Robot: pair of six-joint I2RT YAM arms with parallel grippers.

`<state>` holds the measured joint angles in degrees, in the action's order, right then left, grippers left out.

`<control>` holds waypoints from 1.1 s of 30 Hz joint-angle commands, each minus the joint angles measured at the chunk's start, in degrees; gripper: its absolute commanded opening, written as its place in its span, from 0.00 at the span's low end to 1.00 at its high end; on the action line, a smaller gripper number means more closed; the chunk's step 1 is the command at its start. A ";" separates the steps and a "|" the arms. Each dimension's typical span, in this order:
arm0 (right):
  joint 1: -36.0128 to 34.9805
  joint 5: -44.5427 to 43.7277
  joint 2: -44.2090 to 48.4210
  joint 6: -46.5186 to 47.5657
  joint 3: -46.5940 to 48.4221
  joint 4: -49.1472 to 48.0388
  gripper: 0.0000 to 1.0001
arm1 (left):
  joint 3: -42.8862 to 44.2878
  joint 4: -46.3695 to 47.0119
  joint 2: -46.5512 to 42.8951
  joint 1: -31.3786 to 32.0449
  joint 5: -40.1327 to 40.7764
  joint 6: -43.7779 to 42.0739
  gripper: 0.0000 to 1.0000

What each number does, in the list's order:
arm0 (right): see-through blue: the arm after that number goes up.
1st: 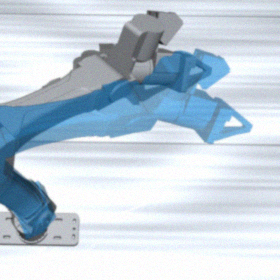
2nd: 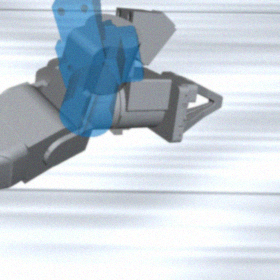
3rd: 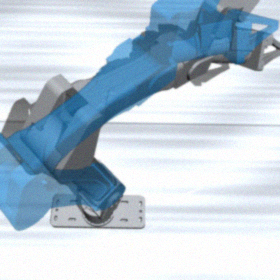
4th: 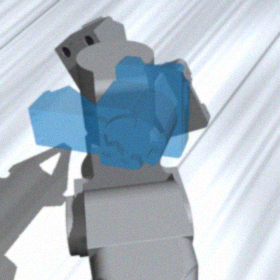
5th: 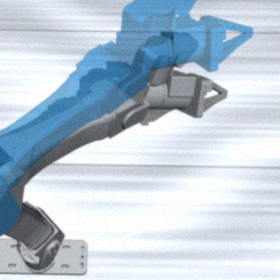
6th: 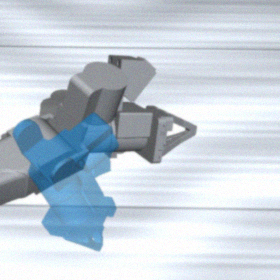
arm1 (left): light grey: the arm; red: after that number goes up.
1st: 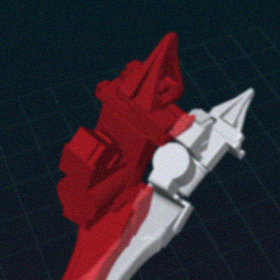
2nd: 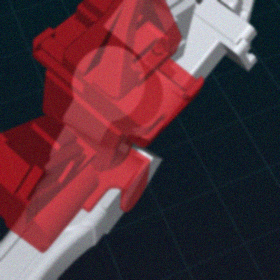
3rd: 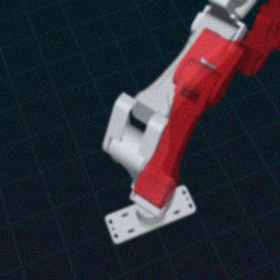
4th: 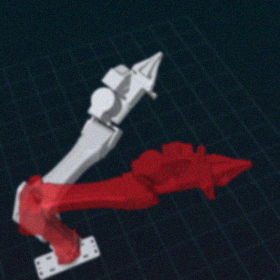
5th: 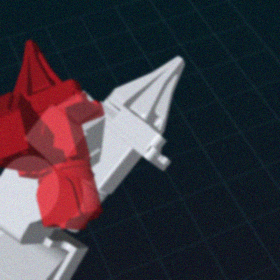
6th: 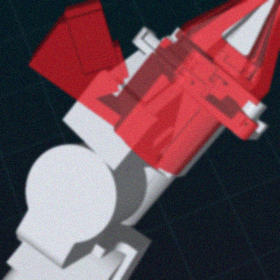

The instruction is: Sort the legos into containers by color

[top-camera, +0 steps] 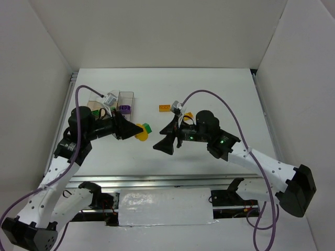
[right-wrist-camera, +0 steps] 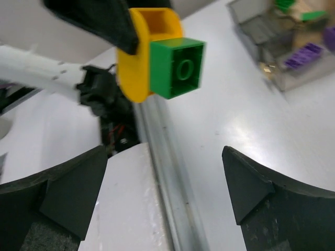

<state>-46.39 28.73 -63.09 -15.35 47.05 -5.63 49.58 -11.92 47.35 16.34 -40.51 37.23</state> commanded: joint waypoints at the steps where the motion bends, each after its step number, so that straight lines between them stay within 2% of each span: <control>1: -0.28 13.26 1.48 0.68 3.92 1.23 0.97 | -0.36 6.64 -3.58 0.19 -6.76 -4.01 0.00; 4: -0.28 13.90 0.87 -1.95 5.67 0.79 0.96 | -2.11 11.47 -5.86 0.19 -12.73 -2.96 0.00; 8: -0.45 15.30 -0.89 -4.77 9.81 2.19 0.89 | -3.00 15.53 -7.80 0.19 -18.27 -2.16 0.00; 13: -0.46 12.32 -1.25 -4.95 13.24 3.78 0.82 | -3.44 16.31 -7.19 0.19 -21.10 -2.08 0.00; 17: -0.63 14.33 -3.00 -5.83 15.35 3.70 0.64 | -4.23 18.87 -6.49 0.19 -22.24 -0.14 0.00; 24: -2.21 16.53 -5.90 -6.97 15.09 0.80 0.60 | -4.14 19.21 -6.66 0.19 -21.80 0.29 0.00; 25: -2.39 16.79 -6.17 -6.97 15.09 0.36 0.57 | -4.14 19.57 -6.57 0.19 -21.63 0.82 0.00; 27: -2.39 17.41 -6.52 -6.88 14.57 -0.26 0.43 | -4.14 20.62 -6.40 0.19 -21.63 1.35 0.00; 28: -2.39 16.98 -6.43 -6.88 14.39 -0.61 0.24 | -3.97 20.36 -6.22 0.19 -21.71 1.09 0.00; 31: -2.30 15.84 -5.82 -6.44 13.34 -1.83 0.00 | -3.88 20.28 -5.78 0.19 -21.63 0.83 0.00; 33: -1.69 16.09 -4.60 -6.44 11.59 -3.42 0.00 | -3.27 17.05 -5.69 0.19 -20.58 -0.57 0.00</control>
<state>-48.31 45.45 -69.25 -22.24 59.99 -4.01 44.93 4.14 41.54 16.27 -60.73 37.71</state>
